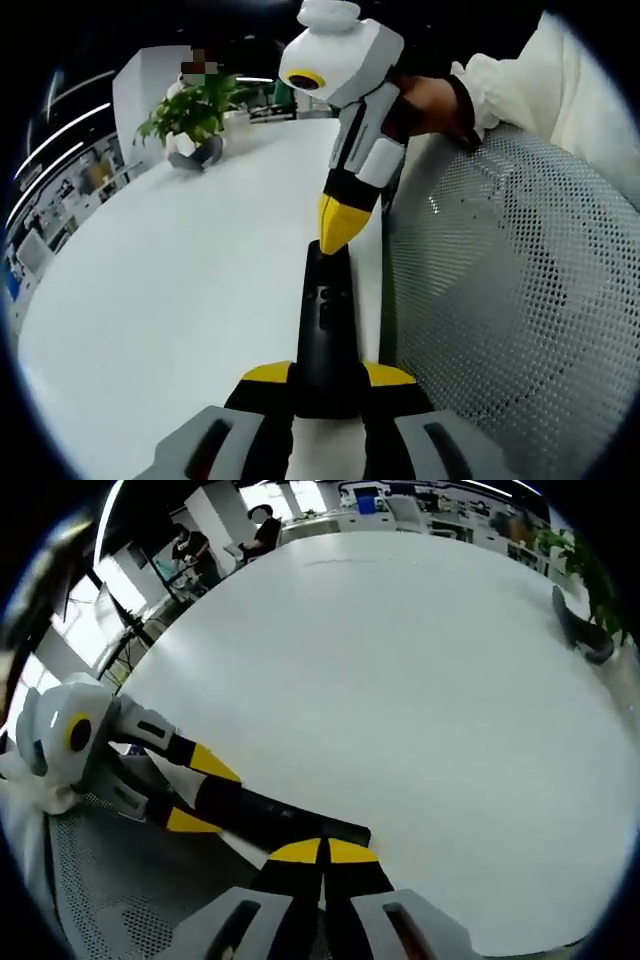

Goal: Press the specified remote control buttons in sequence, fully releasing each button before pressing the next.

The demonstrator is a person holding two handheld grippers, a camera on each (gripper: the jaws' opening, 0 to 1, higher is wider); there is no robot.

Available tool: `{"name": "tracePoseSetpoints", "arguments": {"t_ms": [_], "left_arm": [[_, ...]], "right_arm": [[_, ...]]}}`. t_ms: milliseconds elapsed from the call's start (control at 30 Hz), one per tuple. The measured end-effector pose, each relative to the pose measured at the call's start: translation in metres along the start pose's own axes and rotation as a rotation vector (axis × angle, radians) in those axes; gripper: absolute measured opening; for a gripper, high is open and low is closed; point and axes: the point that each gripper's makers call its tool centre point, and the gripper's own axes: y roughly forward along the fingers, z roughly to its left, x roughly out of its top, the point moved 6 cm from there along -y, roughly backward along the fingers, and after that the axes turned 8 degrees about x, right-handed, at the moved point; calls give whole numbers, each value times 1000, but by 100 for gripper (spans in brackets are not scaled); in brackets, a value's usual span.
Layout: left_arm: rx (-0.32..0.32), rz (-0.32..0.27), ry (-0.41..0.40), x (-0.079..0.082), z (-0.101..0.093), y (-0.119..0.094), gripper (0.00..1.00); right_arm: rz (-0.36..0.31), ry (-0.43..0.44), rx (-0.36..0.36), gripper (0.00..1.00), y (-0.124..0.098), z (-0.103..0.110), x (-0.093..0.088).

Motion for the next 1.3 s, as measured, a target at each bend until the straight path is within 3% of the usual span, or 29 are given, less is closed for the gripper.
{"name": "tracePoseSetpoints", "arguments": {"t_ms": [100,767,1300], "left_arm": [[-5,-4,-3,0,1,0,25],[-16,-11,5,1,1,1,25],[-31,-16,13,1,1,2,25]], "right_arm": [[7,-28,-14,0,1,1,0],[-8,0,-5,0,0,-2,1],[-8,48,40,0,0,-1,1]]}}
